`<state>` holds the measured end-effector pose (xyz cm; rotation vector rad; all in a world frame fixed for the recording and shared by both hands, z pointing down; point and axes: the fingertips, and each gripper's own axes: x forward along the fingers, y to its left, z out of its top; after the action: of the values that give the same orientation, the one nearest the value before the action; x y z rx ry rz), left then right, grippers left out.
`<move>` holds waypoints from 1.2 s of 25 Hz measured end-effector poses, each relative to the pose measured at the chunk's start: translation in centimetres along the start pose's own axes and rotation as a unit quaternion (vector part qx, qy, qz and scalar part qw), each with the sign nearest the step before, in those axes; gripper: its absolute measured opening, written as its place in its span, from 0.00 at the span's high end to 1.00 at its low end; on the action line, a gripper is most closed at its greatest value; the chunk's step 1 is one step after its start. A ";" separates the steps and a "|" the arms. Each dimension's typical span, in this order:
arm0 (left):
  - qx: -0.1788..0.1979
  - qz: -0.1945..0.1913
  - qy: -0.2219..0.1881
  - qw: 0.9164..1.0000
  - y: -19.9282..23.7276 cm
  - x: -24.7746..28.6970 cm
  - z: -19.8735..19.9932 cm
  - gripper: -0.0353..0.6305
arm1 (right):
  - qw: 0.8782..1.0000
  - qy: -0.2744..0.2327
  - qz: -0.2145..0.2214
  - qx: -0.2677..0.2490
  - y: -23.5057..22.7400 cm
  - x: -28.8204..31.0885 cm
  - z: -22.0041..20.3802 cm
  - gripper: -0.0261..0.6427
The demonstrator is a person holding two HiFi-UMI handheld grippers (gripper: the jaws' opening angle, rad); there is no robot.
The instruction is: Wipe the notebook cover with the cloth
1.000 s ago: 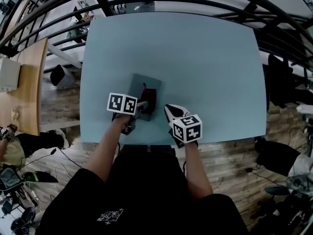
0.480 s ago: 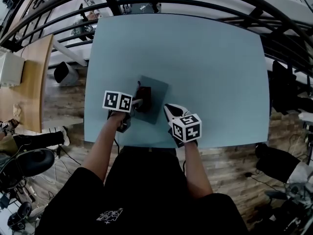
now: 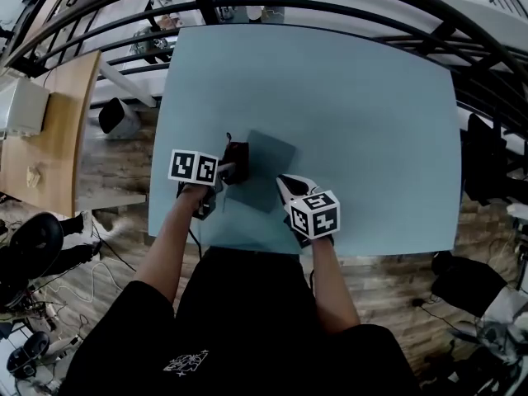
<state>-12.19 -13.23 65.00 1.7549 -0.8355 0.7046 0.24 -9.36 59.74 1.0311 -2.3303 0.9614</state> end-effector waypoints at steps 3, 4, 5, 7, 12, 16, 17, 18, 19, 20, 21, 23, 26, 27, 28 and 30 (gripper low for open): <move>-0.001 0.005 -0.004 1.000 0.4 -0.4 0.2 0.81 | 1.000 0.000 0.003 -0.004 0.1 0.3 0.3 0.95; -0.002 0.005 -0.006 1.000 0.5 -0.6 0.2 0.81 | 1.000 0.000 0.004 -0.005 0.2 0.3 0.4 0.95; -0.002 0.006 -0.007 1.000 0.5 -0.7 0.2 0.81 | 1.000 0.001 0.005 -0.006 0.2 0.3 0.4 0.95; -0.002 0.006 -0.011 1.000 0.3 -1.1 0.3 0.81 | 1.000 0.001 0.007 -0.008 0.3 0.2 0.6 0.95; 0.002 0.002 -0.024 1.000 -0.7 -1.6 0.5 0.81 | 1.000 -0.001 0.011 -0.012 0.5 0.2 0.6 0.95; 0.008 -0.007 -0.034 0.999 -2.5 -2.1 0.1 0.81 | 1.000 -0.003 0.013 -0.014 0.6 -0.3 0.4 0.95; 0.009 -0.011 -0.035 0.999 -2.9 -2.1 -0.1 0.81 | 1.000 -0.004 0.013 -0.014 0.5 -0.4 0.4 0.95; 0.011 -0.014 -0.034 0.999 -3.4 -2.0 -0.4 0.81 | 1.000 -0.004 0.013 -0.015 0.5 -0.5 0.3 0.95; 0.012 -0.017 -0.033 0.999 -4.0 -1.8 -0.7 0.81 | 1.000 -0.005 0.013 -0.015 0.5 -0.7 0.2 0.95; 0.013 -0.020 -0.032 0.999 -4.5 -1.6 -1.1 0.81 | 1.000 -0.005 0.014 -0.016 0.4 -0.9 0.1 0.95; 0.014 -0.022 -0.030 0.999 -5.0 -1.4 -1.5 0.81 | 1.000 -0.005 0.014 -0.017 0.4 -1.1 0.0 0.95; 0.014 -0.027 -0.026 0.999 -5.8 -0.9 -2.4 0.81 | 1.000 -0.005 0.015 -0.018 0.5 -1.5 -0.3 0.95; 0.013 -0.033 -0.019 0.999 -6.9 -0.3 -3.6 0.81 | 1.000 -0.003 0.014 -0.018 0.4 -2.1 -0.9 0.95; 0.014 -0.035 -0.017 0.999 -7.3 0.0 -3.9 0.81 | 1.000 -0.003 0.014 -0.018 0.3 -2.3 -1.1 0.95; 0.015 -0.037 -0.015 0.999 -7.6 0.3 -4.3 0.81 | 1.000 -0.002 0.013 -0.017 0.2 -2.5 -1.4 0.95; 0.015 -0.041 -0.012 0.999 -8.3 0.7 -4.8 0.81 | 1.000 -0.002 0.011 -0.016 0.0 -3.0 -1.9 0.95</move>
<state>-5.43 -6.87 62.54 1.8165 -0.7675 0.6464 2.31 -6.53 59.18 0.9968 -2.3570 0.9289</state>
